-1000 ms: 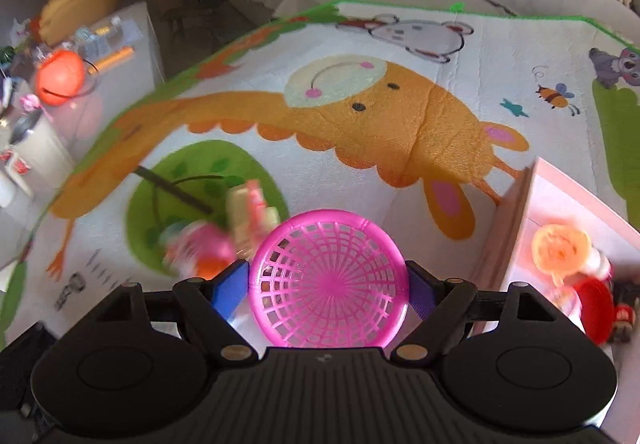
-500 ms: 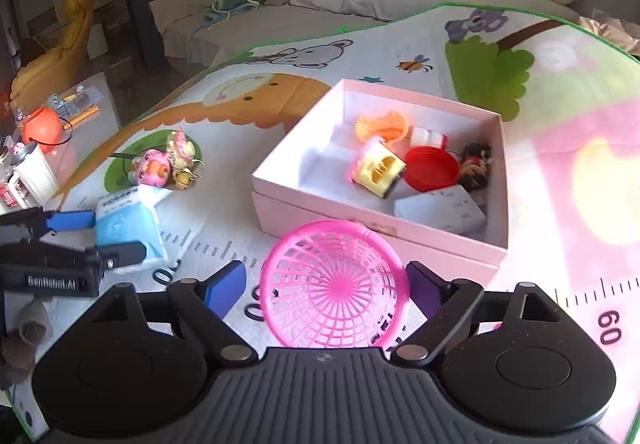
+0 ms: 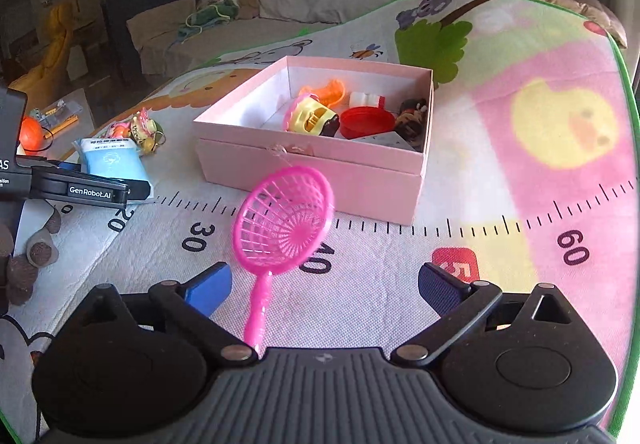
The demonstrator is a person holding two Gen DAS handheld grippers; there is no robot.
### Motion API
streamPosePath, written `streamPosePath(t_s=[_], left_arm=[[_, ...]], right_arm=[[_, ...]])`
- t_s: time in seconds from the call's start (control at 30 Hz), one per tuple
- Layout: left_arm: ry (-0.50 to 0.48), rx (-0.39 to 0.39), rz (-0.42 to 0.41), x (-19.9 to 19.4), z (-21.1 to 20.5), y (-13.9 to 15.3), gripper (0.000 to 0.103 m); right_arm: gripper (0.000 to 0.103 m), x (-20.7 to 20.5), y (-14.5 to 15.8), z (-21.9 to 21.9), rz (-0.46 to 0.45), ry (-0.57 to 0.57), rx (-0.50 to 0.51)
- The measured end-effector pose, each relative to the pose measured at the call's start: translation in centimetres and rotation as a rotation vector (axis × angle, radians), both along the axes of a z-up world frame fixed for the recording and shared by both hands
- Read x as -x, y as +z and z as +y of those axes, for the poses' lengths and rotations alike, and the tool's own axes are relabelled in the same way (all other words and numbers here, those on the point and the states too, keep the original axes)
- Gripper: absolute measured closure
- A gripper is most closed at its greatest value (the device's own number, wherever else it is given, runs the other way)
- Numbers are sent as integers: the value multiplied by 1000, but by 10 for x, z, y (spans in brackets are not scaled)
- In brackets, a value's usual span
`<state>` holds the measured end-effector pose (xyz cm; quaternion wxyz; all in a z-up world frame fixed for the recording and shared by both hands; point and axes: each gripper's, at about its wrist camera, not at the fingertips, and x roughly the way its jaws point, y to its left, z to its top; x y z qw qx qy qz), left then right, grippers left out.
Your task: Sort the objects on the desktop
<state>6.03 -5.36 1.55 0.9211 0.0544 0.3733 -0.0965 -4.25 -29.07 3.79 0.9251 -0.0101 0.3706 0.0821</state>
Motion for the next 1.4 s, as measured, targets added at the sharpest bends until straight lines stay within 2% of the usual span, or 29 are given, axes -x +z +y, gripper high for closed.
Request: streamPosePath(t_s=[0.13, 0.23, 0.33, 0.4, 0.47, 0.5, 0.57, 0.63, 0.7, 0.77, 0.83, 0.87, 0.97, 1.07, 1.23, 1.3, 1.33, 1.4], left_arm=[[-298, 35, -20, 30, -26, 0, 0], [-397, 49, -51, 50, -27, 5, 0], [-345, 75, -104, 54, -4, 17, 0], [-224, 53, -162, 44, 19, 27, 0], [-47, -44, -190, 23, 38, 29, 0], [22, -72, -190, 11, 47, 28, 0], [103, -73, -159, -17, 66, 23, 0], [124, -72, -121, -41, 77, 17, 0], [146, -115, -88, -61, 81, 8, 0], [122, -103, -67, -70, 83, 2, 2], [106, -86, -51, -72, 85, 0, 19], [107, -91, -41, -70, 84, -2, 38], [110, -65, -44, -60, 85, 0, 52], [51, -20, -41, -32, 80, 9, 53], [-186, 98, -38, 43, 49, 26, 52], [-244, 130, -30, 64, 36, 25, 49], [-268, 139, -24, 73, 29, 22, 47], [-297, 128, -10, 86, 16, 14, 31]], right_arm=[[2, 5, -8, -2, 14, -12, 8], [2, 5, -13, -1, 24, -23, 21], [2, 7, -15, 1, 19, -26, 34], [2, 10, -16, 4, 10, -27, 49], [1, 12, -16, 6, -1, -26, 55], [1, 12, -17, 7, -4, -25, 54], [0, 12, -20, 9, -6, -21, 51], [0, 12, -24, 12, -1, -21, 50], [0, 11, -29, 15, 8, -27, 54], [0, 11, -33, 18, 9, -35, 62], [0, 12, -36, 18, -3, -43, 63], [0, 11, -36, 18, -3, -44, 60], [0, 9, -36, 16, 3, -53, 44], [0, 9, -37, 16, 0, -55, 48], [0, 9, -37, 16, -2, -57, 47], [0, 9, -37, 16, -2, -58, 48], [0, 9, -37, 16, -2, -58, 49], [0, 9, -37, 16, -2, -59, 48]])
